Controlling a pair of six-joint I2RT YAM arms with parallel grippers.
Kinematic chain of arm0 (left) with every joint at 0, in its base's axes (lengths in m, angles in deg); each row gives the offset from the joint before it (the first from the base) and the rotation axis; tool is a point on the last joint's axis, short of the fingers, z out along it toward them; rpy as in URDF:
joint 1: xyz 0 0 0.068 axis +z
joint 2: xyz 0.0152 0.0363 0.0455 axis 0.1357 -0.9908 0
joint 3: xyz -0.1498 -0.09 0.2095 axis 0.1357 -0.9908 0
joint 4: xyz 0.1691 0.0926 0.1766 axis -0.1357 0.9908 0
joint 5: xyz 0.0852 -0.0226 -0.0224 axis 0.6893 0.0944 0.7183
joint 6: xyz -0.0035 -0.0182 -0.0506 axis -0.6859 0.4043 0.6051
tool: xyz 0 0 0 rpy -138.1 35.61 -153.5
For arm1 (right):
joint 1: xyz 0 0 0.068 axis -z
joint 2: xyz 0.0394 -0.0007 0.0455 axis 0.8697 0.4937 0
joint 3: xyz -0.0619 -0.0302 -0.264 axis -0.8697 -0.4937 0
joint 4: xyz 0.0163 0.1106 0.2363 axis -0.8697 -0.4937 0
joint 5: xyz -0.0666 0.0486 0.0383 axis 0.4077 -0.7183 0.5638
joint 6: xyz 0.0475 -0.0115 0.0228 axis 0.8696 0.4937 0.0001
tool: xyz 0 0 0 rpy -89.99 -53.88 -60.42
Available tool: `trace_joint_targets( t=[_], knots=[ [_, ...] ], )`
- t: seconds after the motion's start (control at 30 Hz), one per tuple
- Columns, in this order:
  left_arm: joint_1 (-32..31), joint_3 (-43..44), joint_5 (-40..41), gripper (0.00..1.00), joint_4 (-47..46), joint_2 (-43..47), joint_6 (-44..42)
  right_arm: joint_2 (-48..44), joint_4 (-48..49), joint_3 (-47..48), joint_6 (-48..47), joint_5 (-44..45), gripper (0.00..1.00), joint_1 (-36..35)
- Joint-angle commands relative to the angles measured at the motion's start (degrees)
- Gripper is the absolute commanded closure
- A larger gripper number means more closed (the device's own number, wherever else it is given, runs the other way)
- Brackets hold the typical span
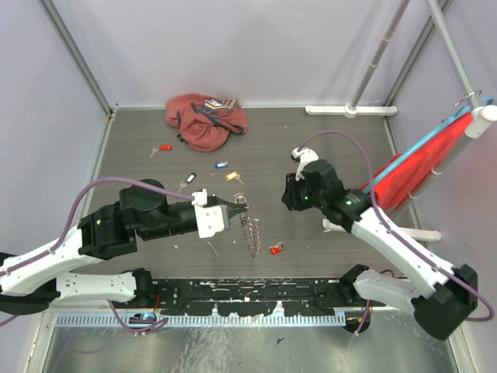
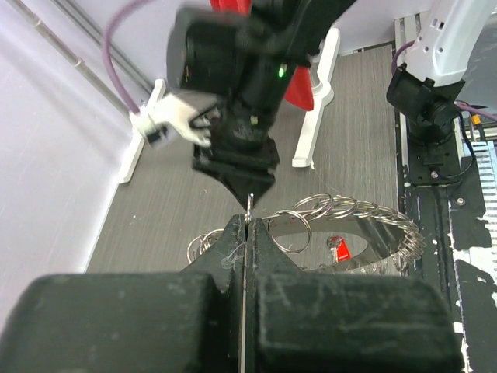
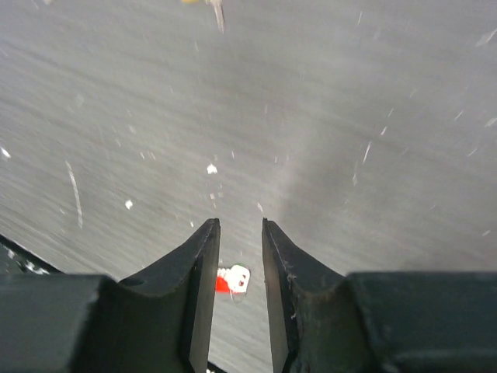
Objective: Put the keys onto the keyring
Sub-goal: Place the key at the center of the board.
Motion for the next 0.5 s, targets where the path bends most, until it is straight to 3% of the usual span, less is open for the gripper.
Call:
trace_joint_targets(
  t=[0.0,0.13,0.47],
  knots=[
    [0.2,-0.2,-0.1,1.0,-3.2,-0.2,0.9,-9.9,3.9,6.8,-6.1,4.8,0.65,0.2],
    [0.2,-0.3,-0.7,1.0,-3.0,-0.6,1.1,-14.3,4.9,10.4,-16.1,0.4,0.61,0.2],
    [0.2,-0.5,-0.7,1.0,-1.9,-1.8,2.3,-14.9,0.1,22.1,-35.2,-12.8,0.59,0.3]
  ],
)
